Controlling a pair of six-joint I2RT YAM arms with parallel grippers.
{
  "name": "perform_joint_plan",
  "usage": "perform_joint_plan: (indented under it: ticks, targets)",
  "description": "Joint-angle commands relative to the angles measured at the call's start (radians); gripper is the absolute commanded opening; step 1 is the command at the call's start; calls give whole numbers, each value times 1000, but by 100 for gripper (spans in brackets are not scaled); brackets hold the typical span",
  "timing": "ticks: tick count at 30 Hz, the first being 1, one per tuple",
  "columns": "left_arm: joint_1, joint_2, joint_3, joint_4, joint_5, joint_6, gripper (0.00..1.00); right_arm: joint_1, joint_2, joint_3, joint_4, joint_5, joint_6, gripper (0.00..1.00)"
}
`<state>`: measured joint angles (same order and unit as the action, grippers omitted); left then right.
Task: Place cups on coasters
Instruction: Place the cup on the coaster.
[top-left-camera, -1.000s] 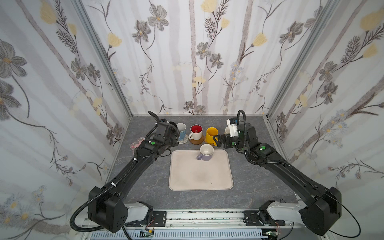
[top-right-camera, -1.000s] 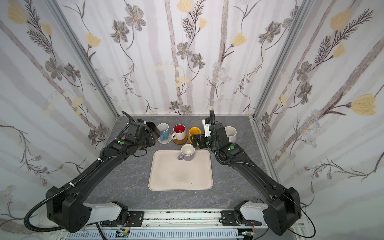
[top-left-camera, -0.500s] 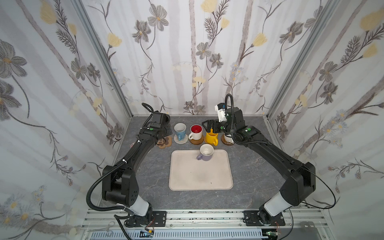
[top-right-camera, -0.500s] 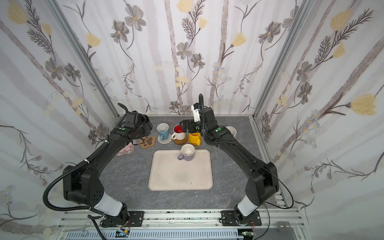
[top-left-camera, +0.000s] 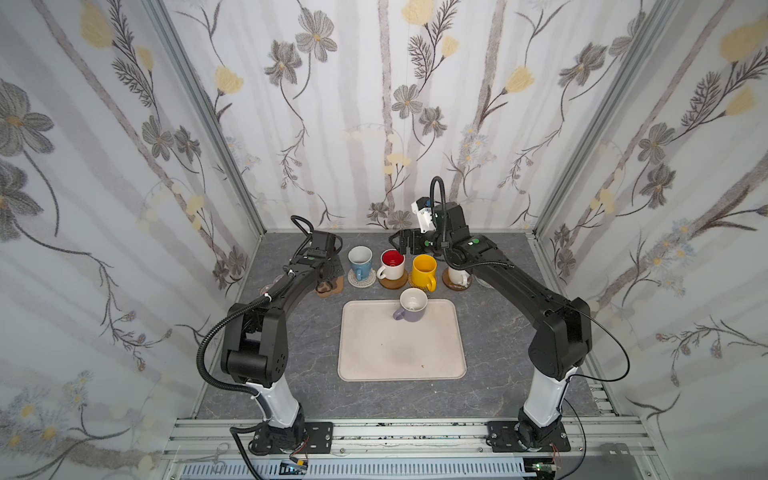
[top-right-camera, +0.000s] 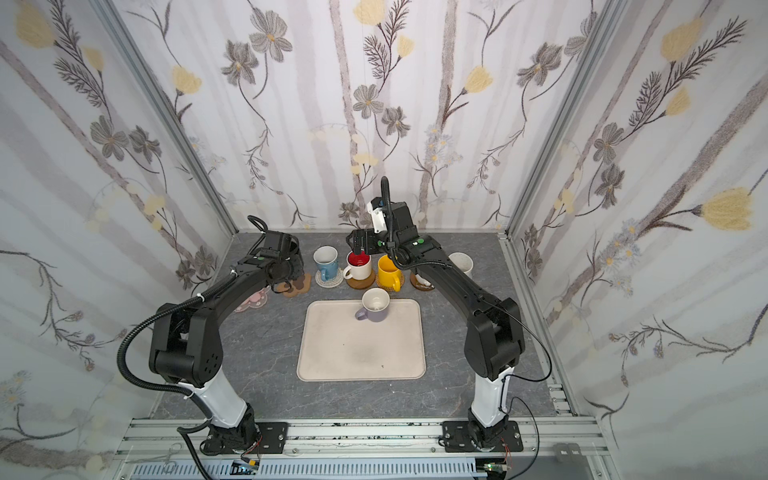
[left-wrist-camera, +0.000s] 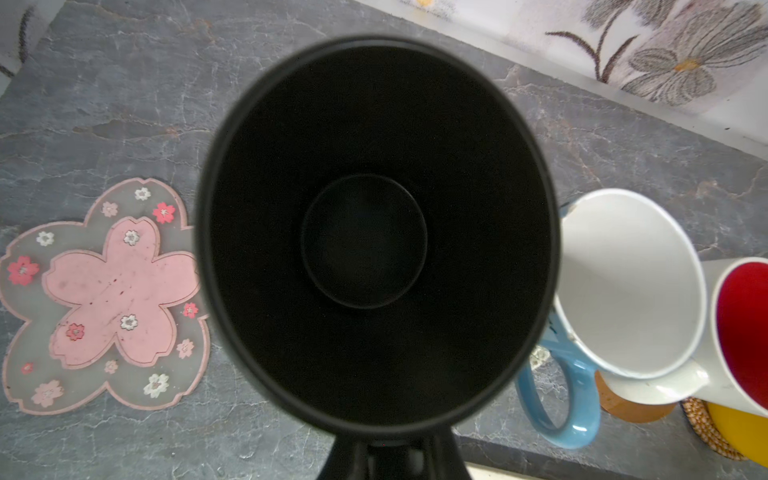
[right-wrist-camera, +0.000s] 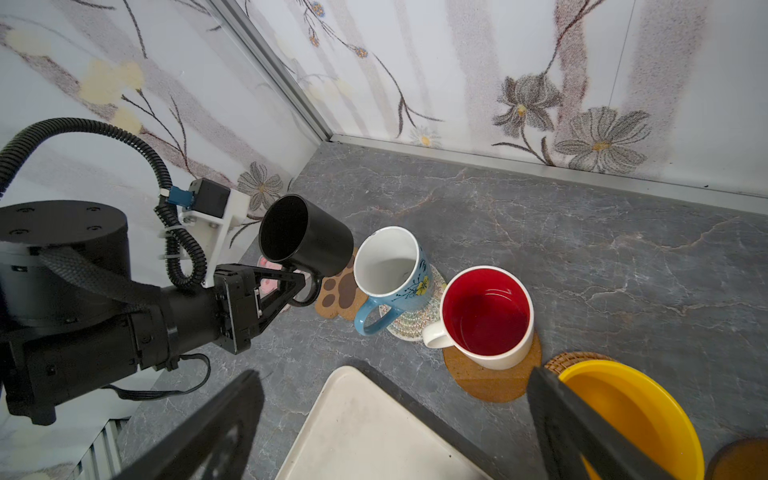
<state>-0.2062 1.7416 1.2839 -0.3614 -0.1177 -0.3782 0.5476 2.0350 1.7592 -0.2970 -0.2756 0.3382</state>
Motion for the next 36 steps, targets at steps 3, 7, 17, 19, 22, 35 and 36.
perform_joint_plan:
  ticks: [3, 7, 17, 19, 22, 35, 36]
  targets:
    - [5, 0, -55, 128, -35, -20, 0, -8, 38, 35, -24, -33, -15, 100]
    - [5, 15, -66, 139, -31, -23, 0, -11, 45, 38, -25, -37, -13, 100]
    - [7, 34, -79, 156, 13, -44, 0, -11, 55, 35, -53, -37, -10, 100]
    - [7, 36, -79, 156, 16, -45, 0, -10, 54, 36, -53, -39, -10, 100]
    - [8, 31, -84, 156, 26, -49, 0, -10, 51, 35, -54, -39, -11, 100]
    - [5, 38, -98, 156, 21, -47, 10, -10, 49, 29, -56, -30, -13, 100]
    - [5, 37, -99, 156, 21, -47, 16, -11, 46, 28, -54, -30, -13, 100]
